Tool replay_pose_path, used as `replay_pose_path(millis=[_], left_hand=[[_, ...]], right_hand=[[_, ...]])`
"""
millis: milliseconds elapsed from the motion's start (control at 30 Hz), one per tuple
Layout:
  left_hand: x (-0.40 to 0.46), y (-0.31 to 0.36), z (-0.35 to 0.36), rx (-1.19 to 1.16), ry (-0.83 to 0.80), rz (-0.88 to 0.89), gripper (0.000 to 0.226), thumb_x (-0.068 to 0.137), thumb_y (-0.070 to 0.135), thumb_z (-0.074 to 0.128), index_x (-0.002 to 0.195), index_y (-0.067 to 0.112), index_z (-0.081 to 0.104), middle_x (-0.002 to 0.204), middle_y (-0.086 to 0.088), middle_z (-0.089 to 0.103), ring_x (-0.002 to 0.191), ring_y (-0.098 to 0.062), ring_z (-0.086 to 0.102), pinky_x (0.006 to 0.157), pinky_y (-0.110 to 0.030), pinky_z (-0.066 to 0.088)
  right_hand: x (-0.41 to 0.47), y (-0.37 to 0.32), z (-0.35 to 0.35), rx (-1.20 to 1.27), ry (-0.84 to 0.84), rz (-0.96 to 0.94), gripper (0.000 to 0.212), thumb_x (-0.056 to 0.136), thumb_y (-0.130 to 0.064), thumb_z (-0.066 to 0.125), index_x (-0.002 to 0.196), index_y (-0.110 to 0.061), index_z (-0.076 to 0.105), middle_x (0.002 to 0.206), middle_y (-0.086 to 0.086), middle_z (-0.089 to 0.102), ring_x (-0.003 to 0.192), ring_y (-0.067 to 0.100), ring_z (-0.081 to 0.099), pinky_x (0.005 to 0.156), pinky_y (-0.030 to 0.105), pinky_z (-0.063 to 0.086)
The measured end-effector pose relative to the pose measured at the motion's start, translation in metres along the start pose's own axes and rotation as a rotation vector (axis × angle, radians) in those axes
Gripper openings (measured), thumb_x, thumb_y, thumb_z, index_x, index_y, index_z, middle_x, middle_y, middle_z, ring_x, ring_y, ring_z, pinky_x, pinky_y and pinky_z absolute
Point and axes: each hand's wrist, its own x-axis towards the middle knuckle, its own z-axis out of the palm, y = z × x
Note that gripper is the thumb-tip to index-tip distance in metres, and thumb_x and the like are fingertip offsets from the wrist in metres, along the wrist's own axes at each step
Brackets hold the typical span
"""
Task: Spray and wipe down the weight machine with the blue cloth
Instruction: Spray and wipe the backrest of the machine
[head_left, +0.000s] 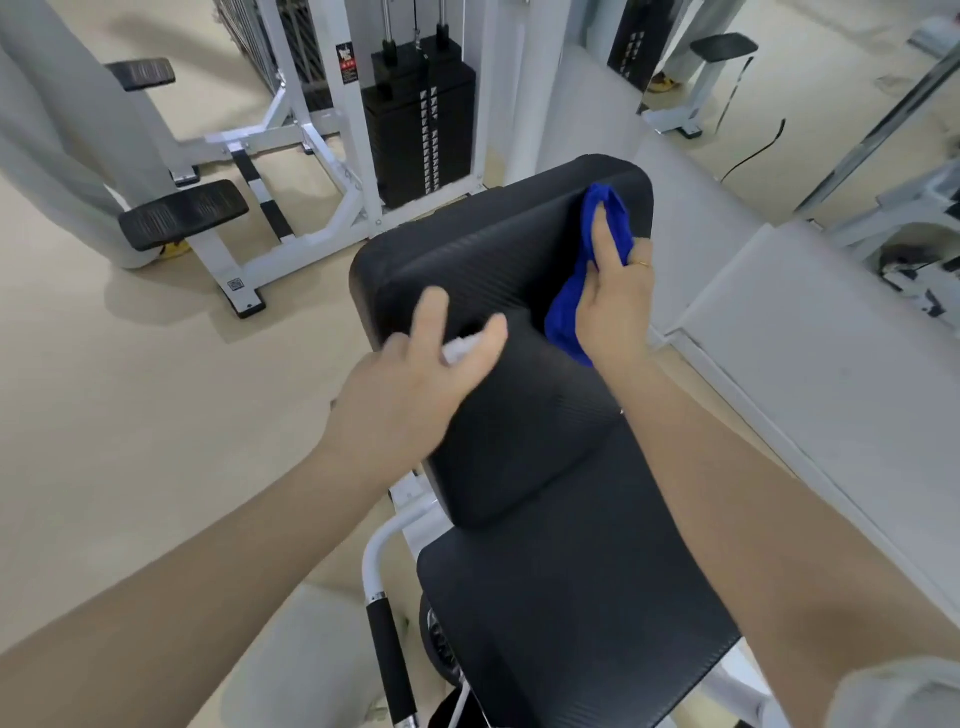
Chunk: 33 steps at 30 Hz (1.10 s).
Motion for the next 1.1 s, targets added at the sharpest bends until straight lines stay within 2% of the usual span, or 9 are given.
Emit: replay_pose_path(millis=[100,233,367,533,700,800,867,967,1100], left_hand=[[-0.001,0.033,0.013,0.146,0.024,0.124,0.066,0.071,-0.006,0.025,0.119,0.029,0.054,0.075,-0.007,0.052,0.045,-0.017,0.016,0.04,-0.022,0.017],[0.023,0.061,0.044,0.229,-0.091,0.13,0.066,0.062,-0.004,0.03,0.107,0.034,0.059,0.064,0.0,0.047,0.04,-0.013,0.024,0.039,-0.021,0.017],[0.024,0.073,0.078,0.262,-0.301,0.084,0.063,0.066,0.0,0.045,0.124,0.02,0.031,0.087,-0.009,0.05,0.052,-0.017,0.049,0.042,-0.022,0.036],[0.014,0.057,0.079,0.34,-0.187,0.024,0.06,0.056,-0.002,0.038,0.11,0.024,0.038,0.066,0.001,0.044,0.041,-0.014,0.023,0.039,-0.02,0.017],[-0.005,0.043,0.072,0.368,-0.184,-0.001,0.056,0.055,-0.002,0.043,0.106,0.021,0.039,0.064,0.0,0.044,0.042,-0.015,0.019,0.037,-0.02,0.018],[-0.002,0.037,0.057,0.339,-0.065,0.006,0.044,0.074,-0.001,0.033,0.111,0.023,0.04,0.076,-0.001,0.056,0.044,-0.015,0.018,0.036,-0.021,0.02],[0.006,0.029,0.04,0.311,0.009,0.018,0.052,0.086,-0.002,0.013,0.123,0.024,0.038,0.105,-0.009,0.064,0.044,-0.015,0.022,0.038,-0.022,0.02],[0.018,0.006,0.022,0.203,0.082,-0.003,0.04,0.094,0.013,0.035,0.133,0.014,0.035,0.133,-0.021,0.051,0.044,-0.016,0.041,0.038,-0.025,0.031],[0.02,-0.004,0.018,0.071,0.139,-0.066,0.045,0.084,0.016,0.046,0.128,0.01,0.042,0.12,-0.026,0.057,0.054,-0.026,0.049,0.043,-0.029,0.04]], right_hand=[[0.003,0.011,-0.012,-0.022,-0.108,-0.1,0.047,0.097,-0.005,0.038,0.143,-0.016,0.036,0.106,0.005,0.034,0.086,0.006,0.043,0.085,0.008,0.034],[0.008,0.023,-0.032,-0.161,-0.182,-0.21,0.052,0.096,-0.004,0.038,0.145,-0.019,0.031,0.121,0.019,0.039,0.1,0.025,0.043,0.091,0.026,0.037],[0.006,0.046,-0.033,-0.261,-0.247,-0.179,0.057,0.095,-0.002,0.038,0.146,-0.024,0.027,0.125,0.02,0.038,0.104,0.035,0.043,0.092,0.035,0.04],[-0.023,0.069,-0.022,-0.254,-0.319,-0.033,0.053,0.1,-0.011,0.034,0.149,-0.025,0.017,0.119,0.017,0.037,0.094,0.028,0.042,0.088,0.031,0.038],[-0.076,0.063,0.013,-0.075,-0.333,0.12,0.057,0.099,-0.013,0.036,0.15,-0.021,0.01,0.111,0.016,0.04,0.088,0.027,0.048,0.085,0.031,0.041],[-0.088,0.036,0.027,0.083,-0.277,0.232,0.06,0.098,-0.01,0.038,0.15,-0.02,0.009,0.113,0.016,0.039,0.083,0.024,0.047,0.08,0.03,0.042],[-0.086,0.007,0.029,0.127,-0.158,0.06,0.059,0.095,-0.004,0.042,0.148,-0.013,0.019,0.109,0.018,0.042,0.083,0.027,0.047,0.079,0.036,0.046],[-0.067,-0.036,0.033,0.063,-0.029,-0.234,0.061,0.084,0.002,0.051,0.143,-0.006,0.034,0.106,0.023,0.05,0.082,0.03,0.049,0.069,0.036,0.047],[-0.036,-0.037,0.024,-0.041,0.047,-0.247,0.066,0.083,0.003,0.05,0.144,-0.02,0.035,0.113,0.019,0.048,0.091,0.033,0.048,0.074,0.039,0.049]])
